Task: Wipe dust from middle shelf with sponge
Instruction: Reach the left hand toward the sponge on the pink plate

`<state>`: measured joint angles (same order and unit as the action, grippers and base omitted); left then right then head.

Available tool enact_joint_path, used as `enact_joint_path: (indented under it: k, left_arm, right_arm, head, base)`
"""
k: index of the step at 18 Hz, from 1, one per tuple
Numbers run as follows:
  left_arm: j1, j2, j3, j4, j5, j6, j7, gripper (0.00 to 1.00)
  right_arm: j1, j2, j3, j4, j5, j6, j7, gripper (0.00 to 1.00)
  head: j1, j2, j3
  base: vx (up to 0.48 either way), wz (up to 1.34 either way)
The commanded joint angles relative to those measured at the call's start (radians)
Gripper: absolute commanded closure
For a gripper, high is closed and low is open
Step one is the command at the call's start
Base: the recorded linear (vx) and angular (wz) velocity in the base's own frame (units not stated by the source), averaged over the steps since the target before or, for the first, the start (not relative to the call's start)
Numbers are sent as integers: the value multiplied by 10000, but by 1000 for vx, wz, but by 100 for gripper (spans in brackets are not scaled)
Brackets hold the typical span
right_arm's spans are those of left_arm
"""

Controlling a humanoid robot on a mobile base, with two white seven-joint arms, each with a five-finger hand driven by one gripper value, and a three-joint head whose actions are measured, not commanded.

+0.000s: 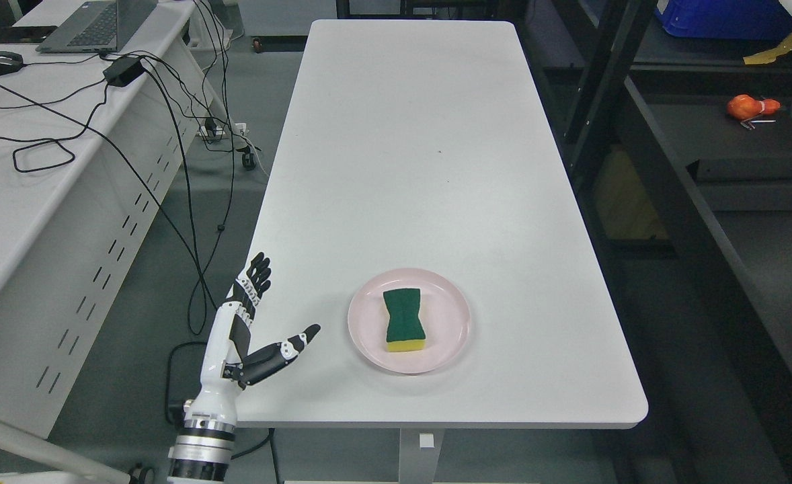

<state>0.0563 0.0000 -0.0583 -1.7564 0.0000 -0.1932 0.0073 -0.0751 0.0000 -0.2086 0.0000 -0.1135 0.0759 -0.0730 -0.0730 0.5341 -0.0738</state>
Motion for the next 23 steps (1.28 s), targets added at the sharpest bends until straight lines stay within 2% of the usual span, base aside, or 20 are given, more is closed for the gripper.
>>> enact_joint_path:
  k: [1, 6, 7, 9, 11, 12, 16, 19, 21, 23]
  left_arm:
    - [81, 175, 169, -61, 322, -16, -12, 1]
    - [-86, 183, 505, 275, 292, -47, -134, 2]
    - [-224, 579, 658, 413, 246, -93, -362, 2]
    - [-790, 1971, 736, 993, -120, -779, -1295, 2]
    - [-1296, 2956, 736, 1593, -1647, -1654, -1988, 3]
    - [-1527, 3128, 721, 1808, -2568, -2113, -2264, 3]
    - [-2569, 3099, 598, 2116, -6862, -4000, -3415, 7]
    - [-3520, 3175, 370, 2255, -9257, -4572, -4334, 9]
    - [-4210, 3160, -43, 2255, -10121, -4618, -4994, 12]
    - [-4961, 3191, -839, 2240, -10246, -4755, -5638, 16]
  right_arm:
    - [0, -175, 0, -174, 0, 8, -6, 0]
    - [0, -175, 0, -174, 0, 8, -6, 0]
    - [0, -175, 0, -174, 0, 8, -6, 0]
    - [0, -175, 0, -174, 0, 8, -6, 0]
    - [0, -175, 0, -174, 0, 8, -6, 0]
    - [0, -175, 0, -174, 0, 8, -6, 0]
    - [0, -175, 0, -174, 0, 8, -6, 0]
    - [0, -175, 0, -174, 0, 8, -6, 0]
    - [0, -175, 0, -174, 0, 8, -6, 0]
    - [0, -175, 0, -174, 0, 8, -6, 0]
  head:
    - [0, 0, 0]
    - [0, 0, 0]
    - [0, 0, 0]
    - [0, 0, 0]
    - [0, 0, 0]
    - [0, 0, 0]
    - [0, 0, 0]
    - [0, 0, 0]
    - [0, 0, 0]
    - [0, 0, 0]
  base:
    - [0, 0]
    - [0, 0]
    - [0, 0]
    - [0, 0]
    - [0, 0]
    - [0, 0]
    - [0, 0]
    - [0, 0]
    - [0, 0]
    - [0, 0]
